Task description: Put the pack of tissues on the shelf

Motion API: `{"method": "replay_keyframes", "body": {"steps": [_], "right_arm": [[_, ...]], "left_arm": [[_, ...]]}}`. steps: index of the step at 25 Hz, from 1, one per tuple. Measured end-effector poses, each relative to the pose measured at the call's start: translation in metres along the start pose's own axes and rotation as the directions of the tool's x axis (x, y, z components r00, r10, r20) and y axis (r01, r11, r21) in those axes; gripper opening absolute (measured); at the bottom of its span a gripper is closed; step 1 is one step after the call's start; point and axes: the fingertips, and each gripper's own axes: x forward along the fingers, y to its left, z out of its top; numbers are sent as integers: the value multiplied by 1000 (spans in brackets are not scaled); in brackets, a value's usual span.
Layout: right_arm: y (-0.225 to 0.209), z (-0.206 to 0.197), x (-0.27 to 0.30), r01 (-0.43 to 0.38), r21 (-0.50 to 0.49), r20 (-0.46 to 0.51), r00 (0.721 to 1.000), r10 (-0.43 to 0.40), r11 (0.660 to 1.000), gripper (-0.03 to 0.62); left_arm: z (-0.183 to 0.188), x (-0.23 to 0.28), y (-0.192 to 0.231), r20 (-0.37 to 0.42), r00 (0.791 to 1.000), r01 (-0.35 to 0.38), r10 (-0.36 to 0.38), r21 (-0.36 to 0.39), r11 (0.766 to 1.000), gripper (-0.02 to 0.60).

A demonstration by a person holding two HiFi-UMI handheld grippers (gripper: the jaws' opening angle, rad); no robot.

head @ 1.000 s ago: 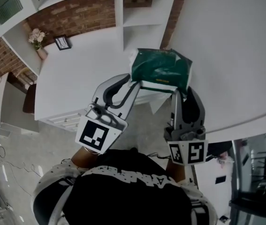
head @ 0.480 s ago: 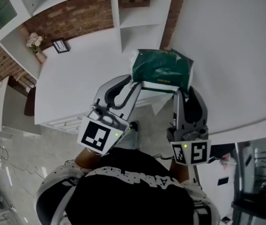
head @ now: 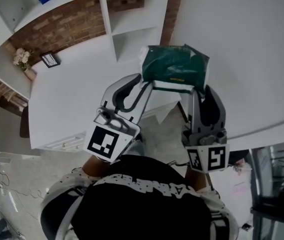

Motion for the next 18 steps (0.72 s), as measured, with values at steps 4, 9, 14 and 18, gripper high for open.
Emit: {"method": "replay_keyframes", "body": {"steps": [4,9,14,18], "right_arm": [[-13,-6,16,9,-7,1,1000,-9,1000,126],[-28,-14,34,9,-16,3,1000,-9,1000,126],[-32,-36,91,-25,-5,-19,1000,25,1000,126],[-32,-44,115,-55,3,-16,998,55,998,126]], "left_arm": [[-5,20,10,10,1000,8,-8,-4,1000,106],[-14,41,20,15,1000,10,-10,-7,1000,106],[-28,68,69,-5,1000,-28,27,-24,999,106],[-32,76,90,-19,999,-50,50,-27,998,106]]}}
